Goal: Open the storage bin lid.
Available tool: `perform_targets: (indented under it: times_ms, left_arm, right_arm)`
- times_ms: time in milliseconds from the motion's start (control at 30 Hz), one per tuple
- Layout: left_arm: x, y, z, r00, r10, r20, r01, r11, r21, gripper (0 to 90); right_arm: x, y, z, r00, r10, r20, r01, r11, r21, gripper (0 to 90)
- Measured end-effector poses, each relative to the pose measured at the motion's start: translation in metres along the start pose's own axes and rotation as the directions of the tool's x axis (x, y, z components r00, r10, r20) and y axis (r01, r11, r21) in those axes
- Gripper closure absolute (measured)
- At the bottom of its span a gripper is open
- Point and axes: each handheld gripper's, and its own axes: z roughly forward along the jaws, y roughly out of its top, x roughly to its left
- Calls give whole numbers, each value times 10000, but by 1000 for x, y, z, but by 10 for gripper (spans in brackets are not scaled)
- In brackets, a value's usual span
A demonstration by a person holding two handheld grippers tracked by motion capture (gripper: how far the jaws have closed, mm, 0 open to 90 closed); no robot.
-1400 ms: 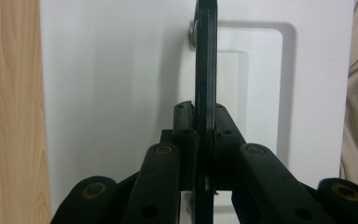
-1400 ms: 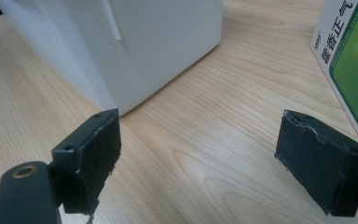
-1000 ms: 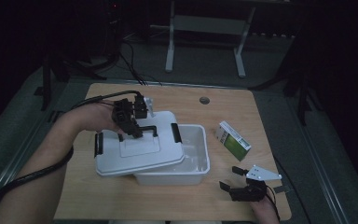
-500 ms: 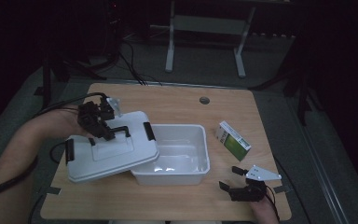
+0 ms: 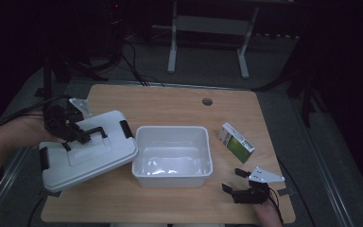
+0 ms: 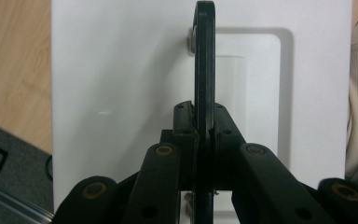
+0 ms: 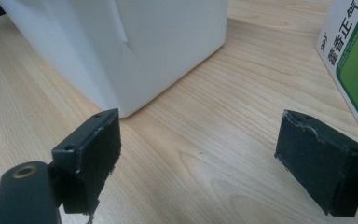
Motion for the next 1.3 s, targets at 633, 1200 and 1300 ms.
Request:
perform_targets:
  times_ms: [633,1200,1300]
  left_arm:
    - [24,-33,57,9969,-751,234,748,9971,111,833]
    - [40,-35,131,9914,-1180,571,1174,9930,127,833]
    - [41,-34,140,9897,-1299,595,1284,9913,283,833]
  right_arm:
    - [1,0,1,10000,-64,33,64,9999,107,138]
    - [1,0,2,9999,-99,31,98,9999,133,138]
    - [1,-1,2,9999,-103,38,102,9998,148,138]
